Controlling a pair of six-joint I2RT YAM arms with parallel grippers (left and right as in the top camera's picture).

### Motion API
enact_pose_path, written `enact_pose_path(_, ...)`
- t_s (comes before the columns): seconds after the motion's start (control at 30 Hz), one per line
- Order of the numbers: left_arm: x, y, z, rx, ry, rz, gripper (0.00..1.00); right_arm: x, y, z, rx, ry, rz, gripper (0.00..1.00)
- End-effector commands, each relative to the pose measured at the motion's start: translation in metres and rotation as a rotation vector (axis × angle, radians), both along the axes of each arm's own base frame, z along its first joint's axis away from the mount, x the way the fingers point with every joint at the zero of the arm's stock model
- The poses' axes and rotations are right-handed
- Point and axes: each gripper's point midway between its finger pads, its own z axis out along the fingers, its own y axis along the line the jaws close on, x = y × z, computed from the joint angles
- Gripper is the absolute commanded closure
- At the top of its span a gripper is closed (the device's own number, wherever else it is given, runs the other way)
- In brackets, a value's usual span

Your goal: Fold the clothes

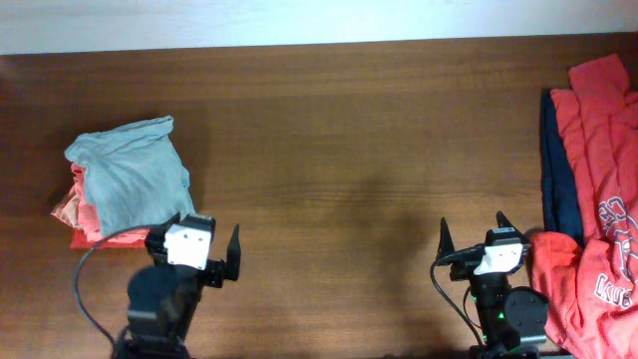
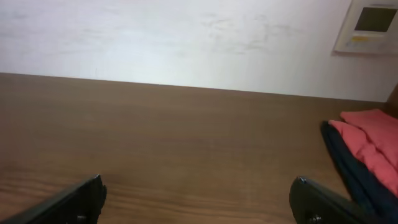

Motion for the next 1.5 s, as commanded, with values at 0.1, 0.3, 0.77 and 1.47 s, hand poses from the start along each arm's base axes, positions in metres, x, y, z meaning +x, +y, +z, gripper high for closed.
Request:
enact_pose_path(0.1, -0.001, 0.001, -0.003, -0.035, -0.25, 0.006, 0.01, 0.0, 0.0, -0.002, 0.004, -0.001, 0.0, 0.01)
enact_pose_path(0.3, -0.011, 0.003, 0.004, -0.051, -0.354, 0.006, 0.01, 0.0, 0.0, -0.002, 0.004, -0.001, 0.0, 0.01)
enact_pose_path(0.77, -0.011, 0.008, -0.023, -0.032, -0.244, 0.028, 0.01, 0.0, 0.0, -0.002, 0.004, -0.001, 0.0, 0.02)
enact_pose_path(1.47, -0.011, 0.008, -0.023, -0.032, -0.244, 0.028, 0.01, 0.0, 0.0, -0.002, 0.004, -0.001, 0.0, 0.01)
